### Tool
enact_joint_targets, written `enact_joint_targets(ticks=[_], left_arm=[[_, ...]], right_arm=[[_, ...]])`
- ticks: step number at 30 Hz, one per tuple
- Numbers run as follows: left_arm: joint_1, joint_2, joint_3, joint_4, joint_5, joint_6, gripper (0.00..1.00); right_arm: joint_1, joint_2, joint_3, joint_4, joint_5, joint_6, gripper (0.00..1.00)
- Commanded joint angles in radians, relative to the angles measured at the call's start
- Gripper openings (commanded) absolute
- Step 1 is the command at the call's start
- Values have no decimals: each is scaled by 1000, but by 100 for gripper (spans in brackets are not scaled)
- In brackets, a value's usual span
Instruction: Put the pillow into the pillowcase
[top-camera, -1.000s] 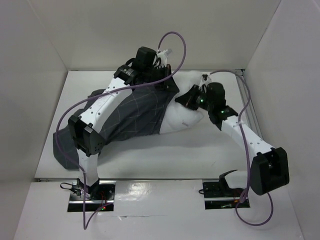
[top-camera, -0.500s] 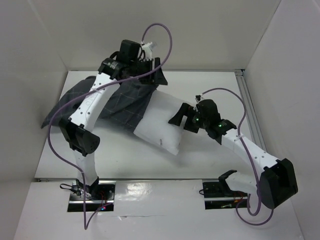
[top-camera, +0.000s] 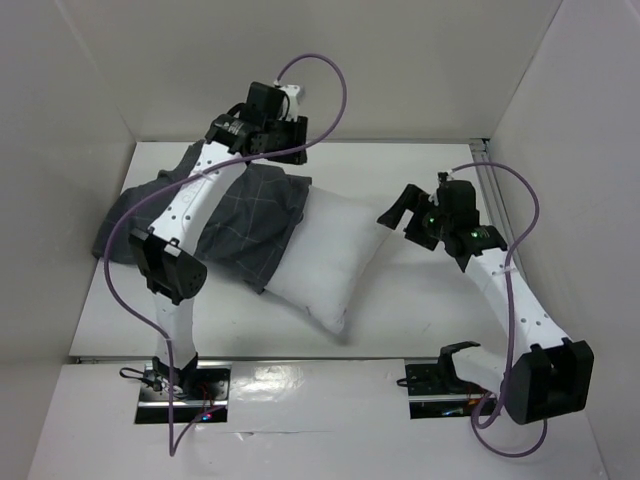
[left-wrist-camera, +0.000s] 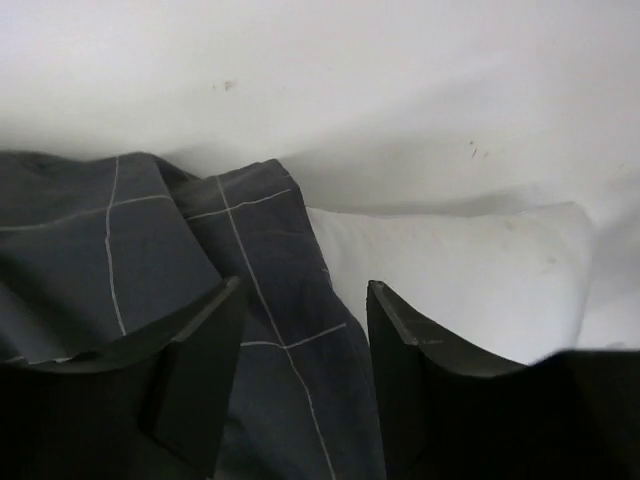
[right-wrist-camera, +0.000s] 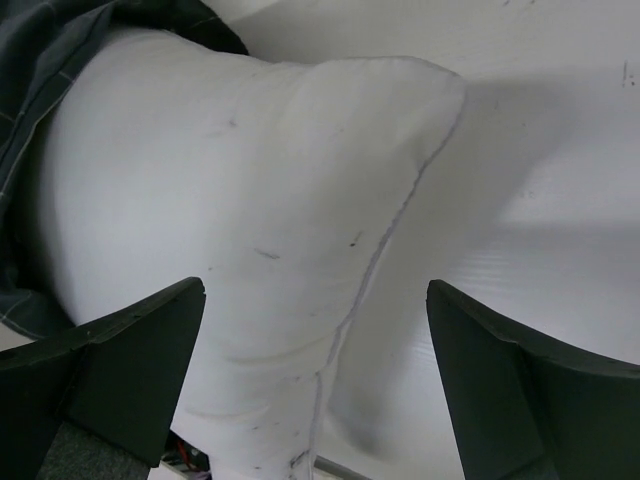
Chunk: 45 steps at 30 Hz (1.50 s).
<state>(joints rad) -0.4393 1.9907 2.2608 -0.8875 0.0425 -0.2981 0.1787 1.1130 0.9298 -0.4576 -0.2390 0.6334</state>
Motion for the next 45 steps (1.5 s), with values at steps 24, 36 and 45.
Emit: enact_joint_targets(ticks=[24,36,45], left_arm=[[-162,221,160,-62,-428,82,0],[-197,53,37,131,242,-79,0],[-326,-44,120,341,539,-291,0]], right_arm=[[-54,148,-163,91,-250,-31,100],[83,293,-99,575,-342,152,56],[225,228,161,475,-270,152,0]])
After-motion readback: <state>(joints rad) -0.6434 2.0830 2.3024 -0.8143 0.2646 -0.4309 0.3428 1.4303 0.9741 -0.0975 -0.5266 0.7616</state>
